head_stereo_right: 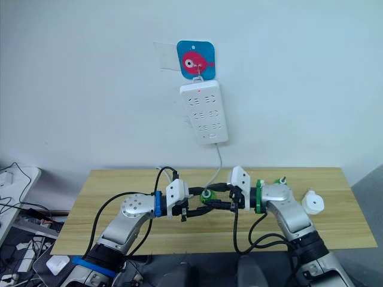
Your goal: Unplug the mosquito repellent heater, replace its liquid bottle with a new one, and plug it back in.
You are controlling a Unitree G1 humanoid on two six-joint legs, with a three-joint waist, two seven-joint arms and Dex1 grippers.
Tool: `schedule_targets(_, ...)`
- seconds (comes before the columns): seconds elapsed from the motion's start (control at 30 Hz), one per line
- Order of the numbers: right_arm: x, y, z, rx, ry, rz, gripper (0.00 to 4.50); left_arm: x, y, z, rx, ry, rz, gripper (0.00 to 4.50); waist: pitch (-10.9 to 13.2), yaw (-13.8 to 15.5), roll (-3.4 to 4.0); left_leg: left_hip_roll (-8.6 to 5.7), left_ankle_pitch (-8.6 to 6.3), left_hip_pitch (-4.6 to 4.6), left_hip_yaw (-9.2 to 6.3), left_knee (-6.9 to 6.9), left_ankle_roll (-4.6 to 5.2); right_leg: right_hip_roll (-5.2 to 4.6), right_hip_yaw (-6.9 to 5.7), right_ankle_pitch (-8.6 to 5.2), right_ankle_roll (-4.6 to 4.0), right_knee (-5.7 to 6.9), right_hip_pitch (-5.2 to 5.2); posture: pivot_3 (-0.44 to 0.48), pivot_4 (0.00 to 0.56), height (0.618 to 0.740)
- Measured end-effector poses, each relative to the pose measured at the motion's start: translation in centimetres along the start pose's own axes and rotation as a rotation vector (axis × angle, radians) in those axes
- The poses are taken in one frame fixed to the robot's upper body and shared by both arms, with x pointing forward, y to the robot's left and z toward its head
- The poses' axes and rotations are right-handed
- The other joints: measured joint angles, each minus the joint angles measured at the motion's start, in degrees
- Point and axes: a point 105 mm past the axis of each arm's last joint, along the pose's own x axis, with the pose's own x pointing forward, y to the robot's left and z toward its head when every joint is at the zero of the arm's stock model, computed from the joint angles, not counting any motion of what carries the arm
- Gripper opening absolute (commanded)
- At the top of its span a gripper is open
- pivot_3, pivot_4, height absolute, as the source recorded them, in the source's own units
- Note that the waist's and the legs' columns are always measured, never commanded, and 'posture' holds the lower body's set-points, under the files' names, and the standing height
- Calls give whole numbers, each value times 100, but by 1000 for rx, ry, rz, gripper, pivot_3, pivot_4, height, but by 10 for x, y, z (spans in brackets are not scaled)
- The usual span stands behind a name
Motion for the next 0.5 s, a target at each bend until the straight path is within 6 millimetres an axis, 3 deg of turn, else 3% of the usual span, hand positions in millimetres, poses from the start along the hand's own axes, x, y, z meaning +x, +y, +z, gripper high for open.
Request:
schedule_targets(0.2, 0, -1, -1, 41, -4, -9, 816, 0, 0, -1, -31, 0, 1, 2217, 0, 0, 0, 1, 0, 0, 0, 0, 0, 0, 0, 0, 0, 0, 0, -34, 145, 740)
schedule_targets(0.23, -1, -1, -1, 63, -8, -14, 816, 1, 0, -1, -41, -5, 2, 2942, 0, 0, 0, 1, 0, 0, -1, 0, 0, -1, 1, 0, 0, 0, 0, -34, 145, 740)
schedule_targets(0.4, -14, -25, 7, 339, -147, -203, 816, 0, 8, 9, -56, -60, 74, 4489, 0, 3, 0, 7, 0, 0, -4, -1, 0, -1, 1, 0, 0, 1, 0, -41, 144, 740)
schedule_targets(0.5, -33, -48, 3, 569, -251, -396, 816, -2, 13, 9, -89, -91, 148, 4500, 0, 19, 0, 6, 0, -2, -5, -2, 0, -3, 2, 0, -1, -1, 0, -34, 142, 740)
